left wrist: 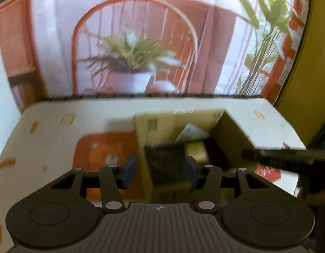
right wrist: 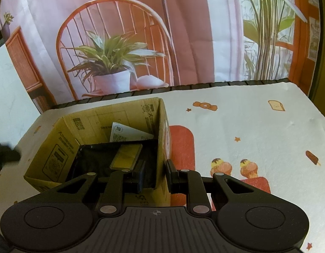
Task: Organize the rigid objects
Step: 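Move the left gripper down to the lavender cylinder in front of the box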
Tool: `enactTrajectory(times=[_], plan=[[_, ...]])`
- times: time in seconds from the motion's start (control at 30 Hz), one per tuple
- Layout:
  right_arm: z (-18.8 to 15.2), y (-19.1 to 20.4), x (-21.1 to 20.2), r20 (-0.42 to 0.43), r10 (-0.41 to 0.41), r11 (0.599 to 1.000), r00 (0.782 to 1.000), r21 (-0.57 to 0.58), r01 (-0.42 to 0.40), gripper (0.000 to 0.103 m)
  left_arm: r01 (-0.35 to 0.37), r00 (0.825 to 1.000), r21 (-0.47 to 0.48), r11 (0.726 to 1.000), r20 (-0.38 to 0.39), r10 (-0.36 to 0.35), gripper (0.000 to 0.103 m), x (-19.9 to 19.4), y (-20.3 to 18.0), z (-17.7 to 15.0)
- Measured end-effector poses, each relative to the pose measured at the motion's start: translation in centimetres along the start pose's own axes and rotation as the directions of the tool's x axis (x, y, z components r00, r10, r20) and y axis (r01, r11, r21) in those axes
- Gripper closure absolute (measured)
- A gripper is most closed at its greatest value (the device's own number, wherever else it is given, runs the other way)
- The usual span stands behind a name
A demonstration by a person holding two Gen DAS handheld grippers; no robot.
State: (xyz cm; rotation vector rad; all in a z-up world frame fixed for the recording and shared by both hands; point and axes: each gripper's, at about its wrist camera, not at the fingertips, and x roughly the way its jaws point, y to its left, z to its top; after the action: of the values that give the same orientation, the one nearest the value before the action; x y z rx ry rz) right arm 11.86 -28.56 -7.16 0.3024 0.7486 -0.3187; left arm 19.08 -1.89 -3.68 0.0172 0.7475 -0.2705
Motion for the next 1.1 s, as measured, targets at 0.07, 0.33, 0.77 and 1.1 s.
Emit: enactTrajectory(times=[0.07, 0.33, 0.77, 1.1], plan=[[0.0, 0.0, 0.0, 0.0, 0.0, 1.0, 1.0, -0.001, 0.0, 0.083, 0.003, 0.999, -0.02, 1.0, -0.034, -0.004, 0.05, -0.2, 0.4, -1.4], [0.0, 0.1, 0.0, -0.001, -0.003, 1.0, 1.0, -0.003, 0.003, 0.083, 0.005, 0.986, -0.047, 0.999, -0.168, -0.013, 0.043, 1.6, 0.3, -5.5], [-0.2, 0.1, 0.2, -0.005, -0.01, 1.0, 1.0, -0.015, 0.01, 0.082, 0.015, 0.962, 0.011, 1.0, -0.271, -0.012, 0.007, 4.1, -1.7, -6.8], [-0.2, 0.2, 0.2, -0.005, -0.01, 1.0, 1.0, -0.015, 0.01, 0.082, 0.028, 0.942, 0.092, 0.995, -0.336, 0.005, 0.007, 5.9, -3.6, -7.3]])
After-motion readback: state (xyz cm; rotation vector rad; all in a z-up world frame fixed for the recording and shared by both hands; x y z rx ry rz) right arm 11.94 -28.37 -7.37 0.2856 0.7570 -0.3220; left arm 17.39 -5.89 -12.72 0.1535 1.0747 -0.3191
